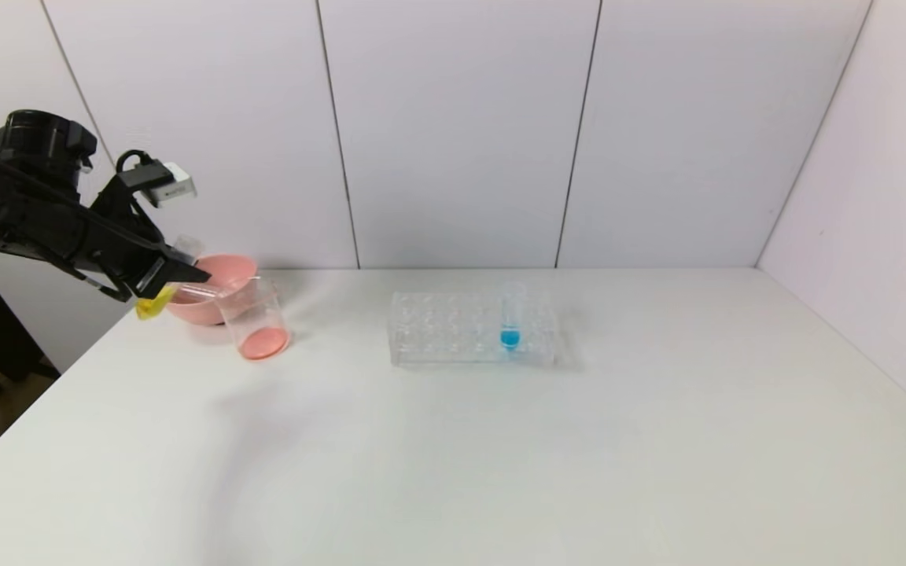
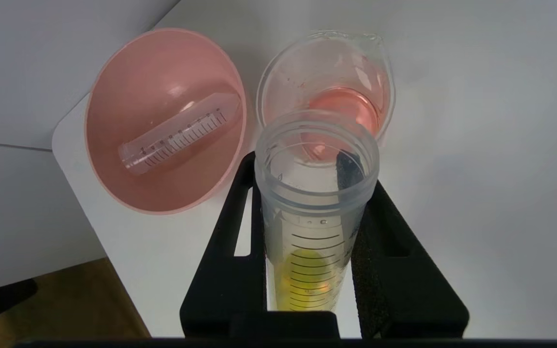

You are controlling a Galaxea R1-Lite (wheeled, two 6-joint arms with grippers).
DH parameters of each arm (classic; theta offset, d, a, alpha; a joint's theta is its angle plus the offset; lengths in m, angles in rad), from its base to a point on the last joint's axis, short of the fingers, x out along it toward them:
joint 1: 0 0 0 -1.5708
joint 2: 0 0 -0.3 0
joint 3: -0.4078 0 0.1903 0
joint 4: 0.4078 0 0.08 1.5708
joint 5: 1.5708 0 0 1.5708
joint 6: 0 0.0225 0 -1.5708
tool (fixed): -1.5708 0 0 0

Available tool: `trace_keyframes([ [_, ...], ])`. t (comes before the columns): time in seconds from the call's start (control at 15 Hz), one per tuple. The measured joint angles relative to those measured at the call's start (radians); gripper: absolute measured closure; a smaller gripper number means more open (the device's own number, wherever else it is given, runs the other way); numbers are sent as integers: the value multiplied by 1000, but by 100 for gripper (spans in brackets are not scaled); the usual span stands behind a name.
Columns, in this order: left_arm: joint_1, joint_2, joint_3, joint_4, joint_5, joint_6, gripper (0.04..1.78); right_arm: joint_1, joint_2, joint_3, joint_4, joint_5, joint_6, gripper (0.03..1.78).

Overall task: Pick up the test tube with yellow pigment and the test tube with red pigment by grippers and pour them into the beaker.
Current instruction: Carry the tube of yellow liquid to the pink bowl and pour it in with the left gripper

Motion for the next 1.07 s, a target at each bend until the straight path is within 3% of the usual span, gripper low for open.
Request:
trace_keyframes([
  [0.53,-53,98,-281,327,162,72,132,0,0,0,0,0,0,10],
  [0.8,-79,131,-354,376,274,105,132,0,0,0,0,1,0,10],
  [1.07,-94,158,-371,373,319,139,132,0,0,0,0,0,0,10],
])
